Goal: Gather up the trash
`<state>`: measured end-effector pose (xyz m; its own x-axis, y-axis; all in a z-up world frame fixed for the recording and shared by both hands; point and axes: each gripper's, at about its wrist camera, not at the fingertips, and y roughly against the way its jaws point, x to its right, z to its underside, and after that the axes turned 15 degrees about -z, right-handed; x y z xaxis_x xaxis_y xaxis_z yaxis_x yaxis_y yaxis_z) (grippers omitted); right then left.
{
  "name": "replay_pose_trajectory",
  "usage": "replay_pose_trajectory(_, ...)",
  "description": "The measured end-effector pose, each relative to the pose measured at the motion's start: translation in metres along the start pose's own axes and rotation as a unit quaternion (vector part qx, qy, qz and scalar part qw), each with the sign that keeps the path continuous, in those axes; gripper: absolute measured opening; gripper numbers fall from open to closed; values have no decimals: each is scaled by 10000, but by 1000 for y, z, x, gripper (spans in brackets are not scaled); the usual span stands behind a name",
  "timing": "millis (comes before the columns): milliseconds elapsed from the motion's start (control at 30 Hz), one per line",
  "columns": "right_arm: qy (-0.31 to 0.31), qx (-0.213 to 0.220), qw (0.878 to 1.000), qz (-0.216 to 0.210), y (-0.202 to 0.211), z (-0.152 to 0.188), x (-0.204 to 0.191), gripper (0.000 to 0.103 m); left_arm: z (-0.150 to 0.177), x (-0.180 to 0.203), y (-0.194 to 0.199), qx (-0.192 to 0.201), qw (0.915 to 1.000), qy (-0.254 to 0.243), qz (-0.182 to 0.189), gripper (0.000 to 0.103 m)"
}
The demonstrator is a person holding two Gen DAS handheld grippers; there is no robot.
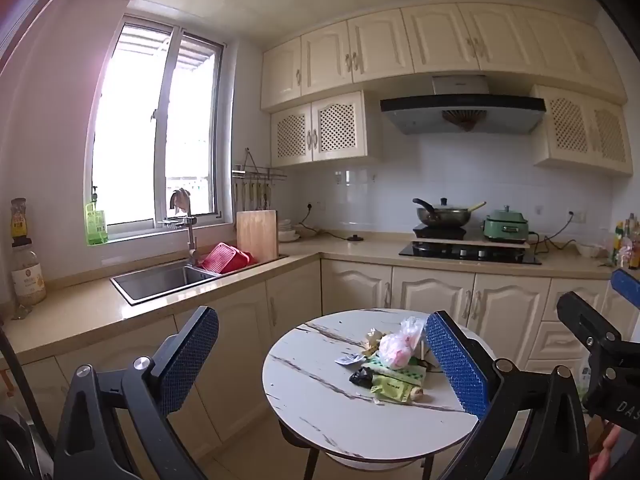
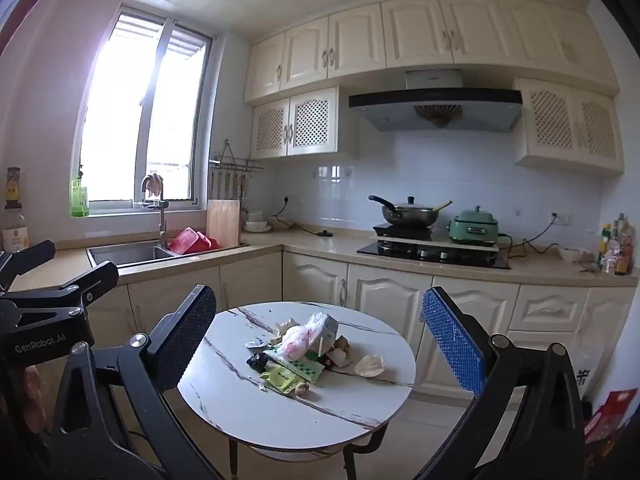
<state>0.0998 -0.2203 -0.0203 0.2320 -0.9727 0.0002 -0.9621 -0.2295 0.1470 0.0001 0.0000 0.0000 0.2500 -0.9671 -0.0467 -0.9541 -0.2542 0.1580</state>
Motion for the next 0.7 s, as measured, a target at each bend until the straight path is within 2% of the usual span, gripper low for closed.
replay_pose_trajectory(167,-37,-99,9999,12,-2,0,0,103,-1,0,0,-29,10000,-75,-17,102)
replay_pose_trajectory(700,-81,83,9999,0,11,-3,1,103,0,-4,1,26,10000,-49,49,102)
